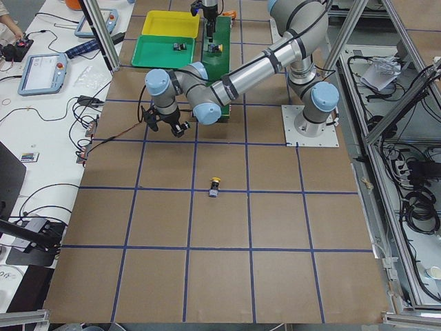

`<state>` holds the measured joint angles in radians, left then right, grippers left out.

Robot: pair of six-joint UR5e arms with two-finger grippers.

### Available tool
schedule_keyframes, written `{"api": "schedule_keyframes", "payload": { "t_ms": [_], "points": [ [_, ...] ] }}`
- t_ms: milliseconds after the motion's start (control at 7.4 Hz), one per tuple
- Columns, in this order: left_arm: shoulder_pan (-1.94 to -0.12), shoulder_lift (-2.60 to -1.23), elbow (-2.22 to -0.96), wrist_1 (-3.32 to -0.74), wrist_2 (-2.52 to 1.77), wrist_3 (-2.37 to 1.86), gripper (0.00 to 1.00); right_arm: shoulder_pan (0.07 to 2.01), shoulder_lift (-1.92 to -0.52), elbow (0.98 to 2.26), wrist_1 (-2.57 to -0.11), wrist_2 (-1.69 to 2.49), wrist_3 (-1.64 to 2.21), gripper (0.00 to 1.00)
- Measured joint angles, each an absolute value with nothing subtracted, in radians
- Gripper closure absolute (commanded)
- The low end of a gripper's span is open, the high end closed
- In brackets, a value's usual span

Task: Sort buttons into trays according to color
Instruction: 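Grasp the yellow-capped switch with right gripper while left lowers green switch onto conveyor, then carry yellow switch into the yellow tray with right while left releases green switch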

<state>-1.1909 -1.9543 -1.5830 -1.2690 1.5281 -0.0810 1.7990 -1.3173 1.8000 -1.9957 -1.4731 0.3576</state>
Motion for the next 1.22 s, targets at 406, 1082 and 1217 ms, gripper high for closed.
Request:
{"api": "schedule_keyframes", "payload": {
  "t_ms": [406,1082,1217],
  "points": [
    [-1.285,-1.868,-1.717,-1.257,1.532,-0.024,1.0,1.796,-1.258,1.798,-1.999,-1.482,0.358,0.88],
    [-1.384,-1.813,-1.768,-1.243,1.526,0.002,1.0,1.775,-1.254,1.797,-1.978,-1.514,0.367,1.0],
    [-1.406,-1.816,-1.789,-1.241,1.526,0.01,1.0,1.762,-1.257,1.783,-1.981,-1.559,0.362,1.0]
  ]
}}
